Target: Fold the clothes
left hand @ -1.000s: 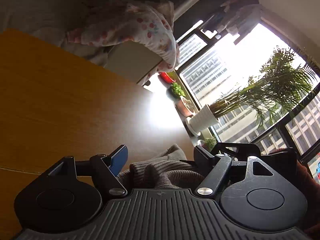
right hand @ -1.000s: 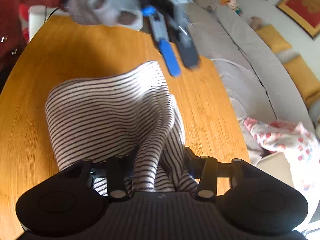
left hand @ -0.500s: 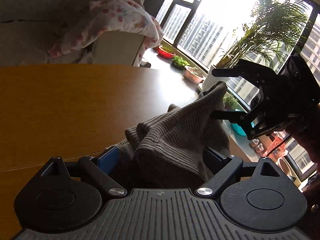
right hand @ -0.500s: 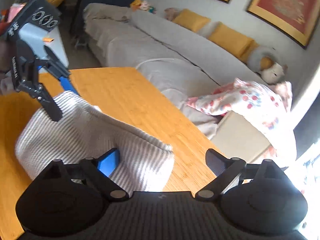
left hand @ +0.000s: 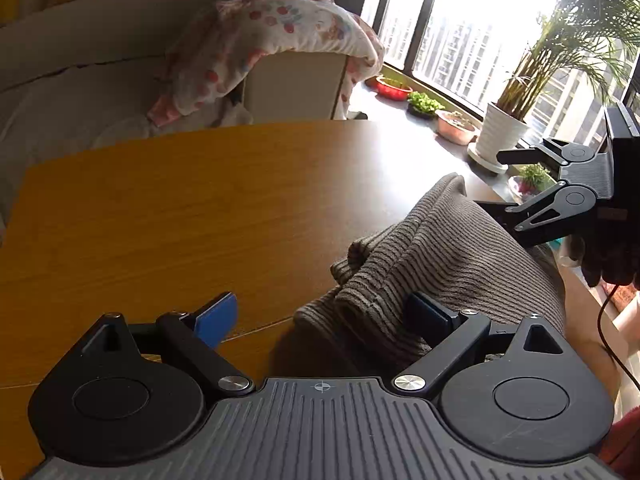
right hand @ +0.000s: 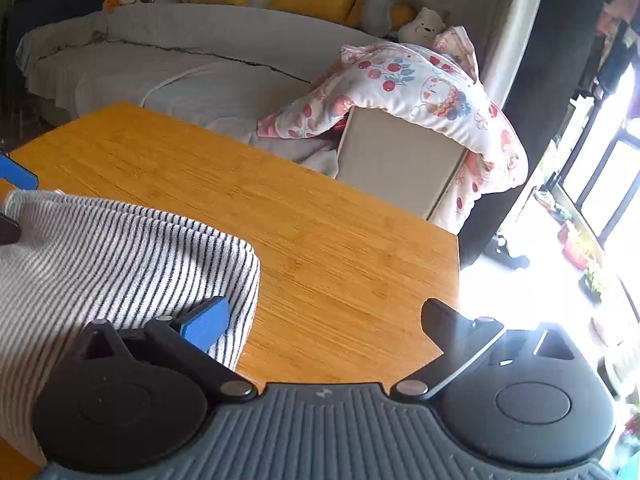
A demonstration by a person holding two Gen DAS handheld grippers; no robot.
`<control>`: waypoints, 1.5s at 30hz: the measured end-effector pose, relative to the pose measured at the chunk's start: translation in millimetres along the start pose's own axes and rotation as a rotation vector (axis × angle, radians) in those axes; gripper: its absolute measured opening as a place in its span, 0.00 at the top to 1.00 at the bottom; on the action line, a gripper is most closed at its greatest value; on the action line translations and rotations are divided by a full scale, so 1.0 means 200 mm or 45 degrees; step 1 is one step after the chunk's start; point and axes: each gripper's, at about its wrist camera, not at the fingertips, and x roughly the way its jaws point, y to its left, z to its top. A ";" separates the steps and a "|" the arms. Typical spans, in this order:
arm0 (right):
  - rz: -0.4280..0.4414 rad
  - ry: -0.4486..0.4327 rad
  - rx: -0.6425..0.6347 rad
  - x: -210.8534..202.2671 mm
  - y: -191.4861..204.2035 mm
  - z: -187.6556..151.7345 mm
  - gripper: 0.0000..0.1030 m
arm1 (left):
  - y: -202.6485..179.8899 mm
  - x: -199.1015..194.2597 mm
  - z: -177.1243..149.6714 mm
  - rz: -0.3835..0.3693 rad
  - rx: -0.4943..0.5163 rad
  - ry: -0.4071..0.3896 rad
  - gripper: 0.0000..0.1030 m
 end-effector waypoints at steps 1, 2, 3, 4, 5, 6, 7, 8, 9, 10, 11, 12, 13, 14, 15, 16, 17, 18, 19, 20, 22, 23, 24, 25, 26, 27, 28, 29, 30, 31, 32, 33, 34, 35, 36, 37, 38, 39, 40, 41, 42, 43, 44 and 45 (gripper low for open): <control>0.059 0.002 0.105 -0.07 -0.03 -0.02 0.00 | 0.00 -0.02 0.01 0.002 0.004 -0.016 0.06; 0.126 0.009 0.212 -0.13 -0.07 -0.05 0.00 | 0.00 -0.05 0.02 -0.030 0.001 -0.036 0.07; 0.193 0.020 0.315 -0.19 -0.10 -0.07 0.00 | 0.00 -0.09 0.03 -0.065 -0.003 -0.056 0.07; 0.267 0.037 0.421 -0.23 -0.13 -0.11 0.00 | 0.00 -0.11 0.04 -0.120 -0.014 -0.078 0.07; 0.336 0.052 0.527 -0.27 -0.17 -0.16 0.00 | -0.01 -0.13 0.05 -0.181 -0.027 -0.095 0.05; 0.383 0.063 0.626 -0.31 -0.19 -0.21 0.00 | -0.01 -0.15 0.05 -0.243 -0.040 -0.112 0.04; 0.420 0.082 0.713 -0.35 -0.21 -0.26 0.00 | -0.02 -0.15 0.06 -0.284 -0.040 -0.119 0.03; 0.452 0.107 0.795 -0.36 -0.22 -0.31 0.00 | -0.05 -0.13 0.07 -0.298 -0.026 -0.117 0.02; 0.482 0.130 0.876 -0.38 -0.22 -0.36 0.00 | -0.08 -0.11 0.07 -0.310 -0.009 -0.114 0.02; 0.519 0.168 0.968 -0.37 -0.21 -0.42 0.00 | -0.10 -0.09 0.08 -0.300 0.007 -0.107 0.02; 0.565 0.220 1.061 -0.35 -0.20 -0.47 0.03 | -0.12 -0.05 0.08 -0.287 0.017 -0.092 0.02; 0.611 0.263 1.137 -0.33 -0.19 -0.51 0.08 | -0.15 0.00 0.08 -0.274 0.026 -0.075 0.02; 0.656 0.299 1.196 -0.29 -0.17 -0.54 0.19 | -0.15 0.05 0.09 -0.266 0.021 -0.055 0.02; 0.690 0.329 1.236 -0.26 -0.15 -0.56 0.28 | -0.16 0.09 0.09 -0.260 0.015 -0.035 0.02; 0.710 0.344 1.263 -0.23 -0.13 -0.57 0.33 | -0.16 0.13 0.09 -0.249 0.012 -0.018 0.02; 0.720 0.346 1.279 -0.20 -0.11 -0.57 0.41 | -0.15 0.17 0.08 -0.245 0.003 0.012 0.02; 0.719 0.337 1.280 -0.17 -0.11 -0.55 0.41 | -0.15 0.16 0.06 -0.264 -0.006 0.021 0.08; 0.708 0.316 1.258 -0.14 -0.11 -0.51 0.41 | -0.16 0.15 0.04 -0.285 -0.015 0.028 0.14; 0.686 0.290 1.213 -0.12 -0.11 -0.46 0.41 | -0.17 0.15 0.02 -0.306 -0.023 0.035 0.15; 0.647 0.265 1.152 -0.11 -0.11 -0.41 0.41 | -0.17 0.14 0.00 -0.327 -0.032 0.043 0.18; 0.548 0.207 0.998 -0.07 -0.10 -0.29 0.41 | -0.19 0.12 -0.03 -0.369 -0.050 0.057 0.20; 0.510 0.181 0.928 -0.05 -0.09 -0.24 0.41 | -0.20 0.11 -0.05 -0.390 -0.059 0.064 0.20; 0.475 0.159 0.865 -0.03 -0.07 -0.18 0.41 | -0.21 0.10 -0.07 -0.411 -0.068 0.071 0.21; 0.441 0.136 0.802 -0.01 -0.06 -0.13 0.41 | -0.21 0.09 -0.09 -0.432 -0.077 0.078 0.21; 0.406 0.116 0.742 0.01 -0.04 -0.07 0.41 | -0.22 0.09 -0.10 -0.453 -0.086 0.085 0.21; 0.376 0.099 0.688 0.03 -0.02 -0.02 0.40 | -0.23 0.08 -0.12 -0.474 -0.095 0.092 0.21; 0.351 0.086 0.637 0.04 0.00 0.02 0.40 | -0.24 0.07 -0.14 -0.495 -0.104 0.099 0.21; 0.333 0.075 0.592 0.05 0.03 0.06 0.38 | -0.24 0.06 -0.16 -0.516 -0.113 0.106 0.20; 0.321 0.063 0.554 0.05 0.05 0.09 0.36 | -0.25 0.05 -0.18 -0.537 -0.122 0.113 0.20; 0.320 0.048 0.520 0.03 0.07 0.11 0.34 | -0.29 0.05 -0.20 -0.587 -0.112 0.124 0.20; 0.330 0.032 0.489 0.01 0.09 0.13 0.32 | -0.34 0.05 -0.22 -0.641 -0.100 0.134 0.20; 0.340 0.017 0.458 -0.01 0.12 0.15 0.29 | -0.39 0.05 -0.24 -0.698 -0.078 0.139 0.19; 0.347 -0.003 0.426 -0.04 0.13 0.17 0.23 | -0.42 0.03 -0.24 -0.727 -0.053 0.136 0.18; 0.349 -0.025 0.399 -0.07 0.14 0.17 0.18 | -0.44 0.01 -0.24 -0.739 -0.020 0.124 0.14; 0.343 -0.048 0.375 -0.11 0.14 0.16 0.17 | -0.45 -0.01 -0.23 -0.739 0.003 0.108 0.10; 0.326 -0.067 0.356 -0.15 0.13 0.14 0.16 | -0.43 -0.04 -0.22 -0.735 0.019 0.080 0.09; 0.302 -0.081 0.344 -0.18 0.13 0.11 0.16 | -0.39 -0.07 -0.19 -0.727 0.000 0.048 0.08; 0.278 -0.096 0.331 -0.22 0.12 0.08 0.16 | -0.34 -0.10 -0.17 -0.718 -0.023 0.016 0.08; 0.263 -0.109 0.320 -0.25 0.12 0.05 0.15 | -0.30 -0.13 -0.15 -0.709 -0.047 -0.016 0.08; 0.260 -0.127 0.304 -0.28 0.12 0.02 0.15 | -0.24 -0.16 -0.12 -0.686 -0.090 -0.065 0.08; 0.258 -0.153 0.279 -0.32 0.14 -0.02 0.15 | -0.18 -0.18 -0.09 -0.661 -0.143 -0.114 0.08; 0.253 -0.185 0.246 -0.35 0.17 -0.06 0.15 | -0.13 -0.19 -0.06 -0.642 -0.198 -0.157 0.08; 0.244 -0.221 0.210 -0.38 0.21 -0.08 0.15 | -0.08 -0.20 -0.01 -0.635 -0.260 -0.203 0.08; 0.240 -0.260 0.173 -0.40 0.25 -0.10 0.15 | -0.05 -0.19 0.03 -0.638 -0.308 -0.239 0.08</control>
